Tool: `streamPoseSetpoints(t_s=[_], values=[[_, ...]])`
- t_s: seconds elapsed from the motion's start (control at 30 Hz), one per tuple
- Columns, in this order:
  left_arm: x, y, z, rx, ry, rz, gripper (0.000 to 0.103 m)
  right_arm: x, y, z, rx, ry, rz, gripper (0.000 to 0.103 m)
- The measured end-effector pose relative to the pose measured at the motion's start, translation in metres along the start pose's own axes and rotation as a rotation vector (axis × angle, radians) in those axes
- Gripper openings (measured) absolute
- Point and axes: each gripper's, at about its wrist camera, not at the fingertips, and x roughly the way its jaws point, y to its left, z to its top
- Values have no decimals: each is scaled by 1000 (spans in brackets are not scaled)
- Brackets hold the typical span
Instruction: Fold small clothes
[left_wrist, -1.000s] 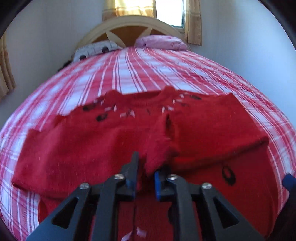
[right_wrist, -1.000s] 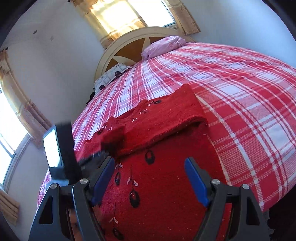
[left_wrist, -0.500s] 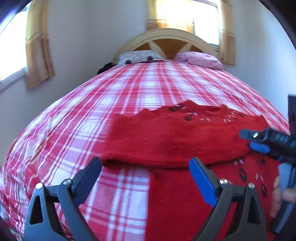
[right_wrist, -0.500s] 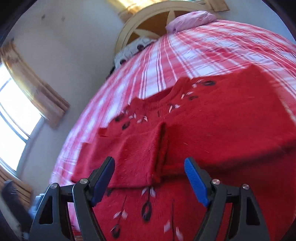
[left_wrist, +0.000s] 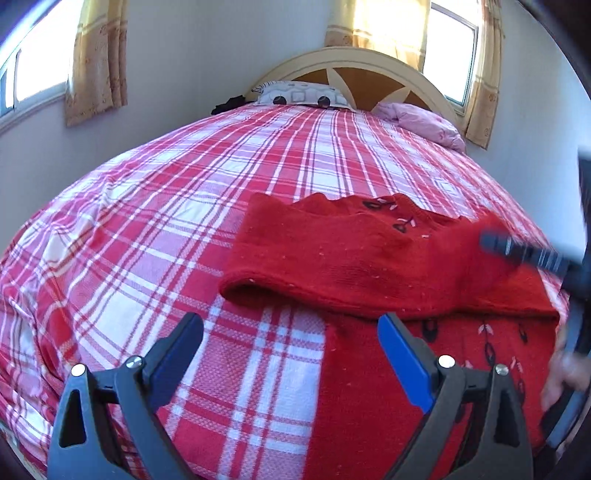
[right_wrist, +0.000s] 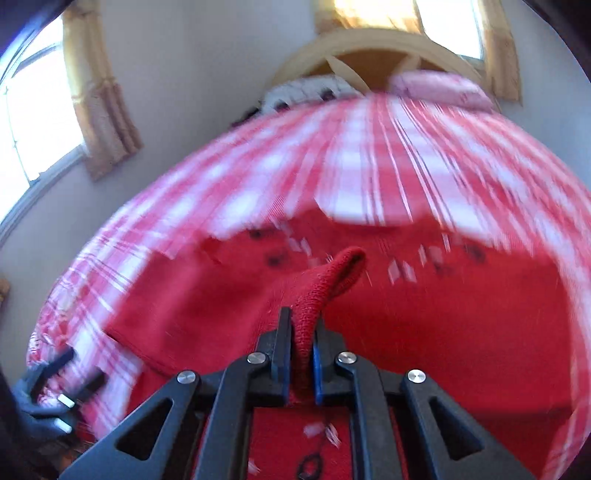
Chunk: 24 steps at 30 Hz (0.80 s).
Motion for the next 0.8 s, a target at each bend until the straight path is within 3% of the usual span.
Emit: streamPoseSetpoints(t_s=[0.17,0.3,0.47,0.53,0.67,0.73,0.8], values=[[-4,-14,1,21,-24,10,98,-45,25,67,-66,-140,77,8],[3,-20,4,21,-34,26,98,-78,29,99,-63,-222,128,8],[22,-31,14,-2,-73,81,98,-101,20,104,-50,-277,121,8],[36,-35,19,-19,-78,152,98,-105,14,105,-33,-288,119,8],[64,-39,19,-31,16,234,98,-114,1,104,-9,-302,97,8],[63,-37,17,-50,49,221,95,-117,-4,106,-6,-307,86,8],[47,-37,14,-62,-2,193,95,-116,-8,108,-8,-304,80,8]])
